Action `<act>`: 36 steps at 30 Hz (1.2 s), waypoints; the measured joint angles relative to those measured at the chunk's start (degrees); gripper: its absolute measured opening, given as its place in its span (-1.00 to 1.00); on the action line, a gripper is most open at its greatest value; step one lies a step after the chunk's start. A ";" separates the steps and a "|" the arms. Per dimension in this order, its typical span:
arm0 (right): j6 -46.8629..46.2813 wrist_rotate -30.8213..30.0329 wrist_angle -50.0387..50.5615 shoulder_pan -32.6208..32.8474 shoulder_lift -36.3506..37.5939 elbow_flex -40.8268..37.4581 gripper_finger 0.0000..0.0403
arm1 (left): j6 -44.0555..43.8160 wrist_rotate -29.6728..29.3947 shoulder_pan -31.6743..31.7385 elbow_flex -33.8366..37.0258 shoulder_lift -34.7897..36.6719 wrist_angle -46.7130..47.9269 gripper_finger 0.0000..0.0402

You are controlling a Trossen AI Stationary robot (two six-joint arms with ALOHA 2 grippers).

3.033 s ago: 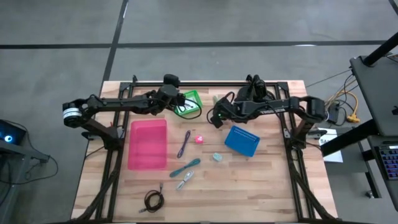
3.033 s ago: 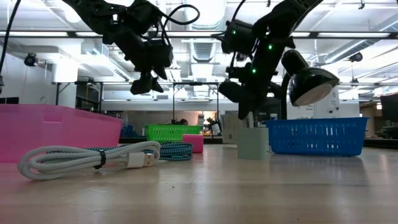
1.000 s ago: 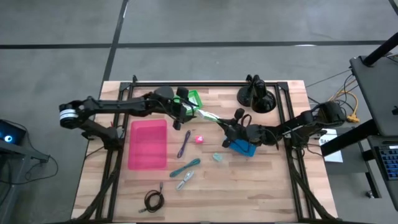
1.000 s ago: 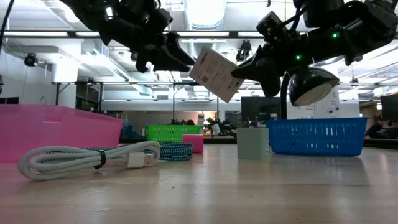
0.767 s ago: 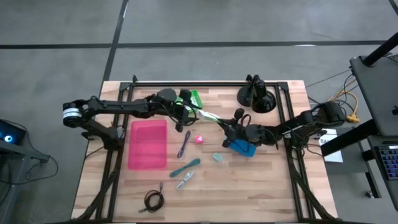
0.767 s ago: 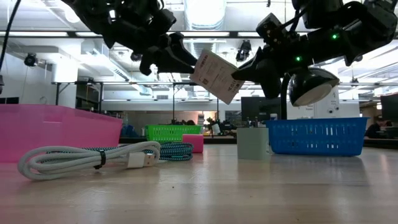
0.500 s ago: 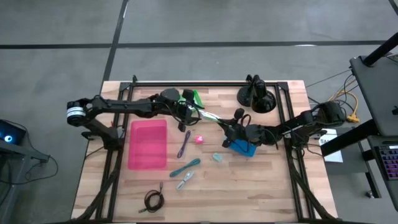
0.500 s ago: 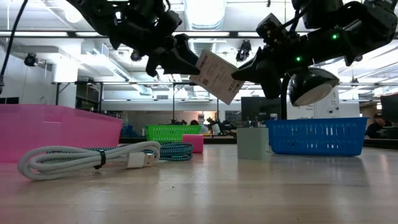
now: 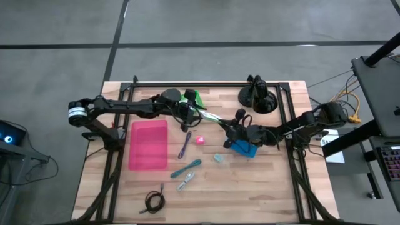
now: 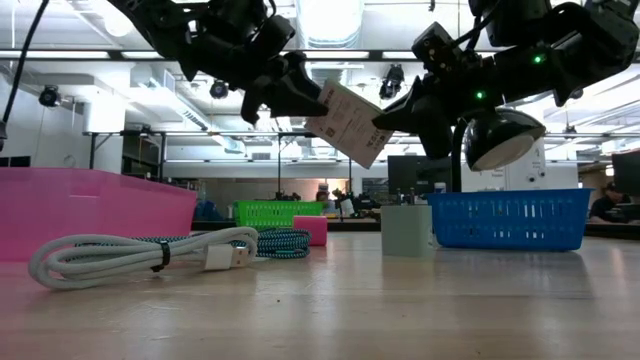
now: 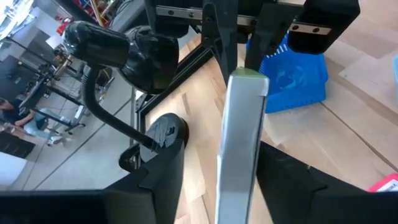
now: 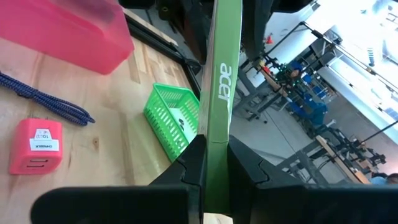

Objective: Pick and place items into bin
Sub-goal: Put the card reader box into the green bin

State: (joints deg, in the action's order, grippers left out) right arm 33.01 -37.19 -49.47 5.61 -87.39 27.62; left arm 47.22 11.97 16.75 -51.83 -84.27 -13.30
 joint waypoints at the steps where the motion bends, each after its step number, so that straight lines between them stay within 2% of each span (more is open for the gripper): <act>1: -0.02 0.00 -0.02 -0.02 0.00 0.00 -0.88 | 0.00 0.00 0.00 0.00 0.00 0.04 -0.21; 15: -0.02 2.47 0.05 -0.11 0.00 0.00 -0.88 | 0.37 0.42 -0.02 0.15 0.04 0.80 -0.83; 20: 0.27 2.27 0.03 -0.11 0.00 0.00 -0.87 | 3.30 0.16 -0.02 0.15 0.04 0.76 -0.86; 25: 0.05 2.06 -0.09 -0.09 0.00 0.04 -0.71 | 4.31 -0.30 -0.09 0.15 0.04 0.60 -0.86; 31: -2.83 -4.62 -0.24 0.07 0.00 0.24 -0.57 | 4.51 -2.42 -0.01 0.15 0.57 0.03 -0.87; 36: -3.05 -5.70 -0.05 0.10 0.00 0.22 -0.56 | 8.52 -2.91 0.00 0.57 1.58 1.03 -0.87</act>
State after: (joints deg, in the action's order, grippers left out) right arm 29.97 -42.89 -49.52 5.71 -87.39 27.83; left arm 55.74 9.06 16.75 -51.26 -82.69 -12.26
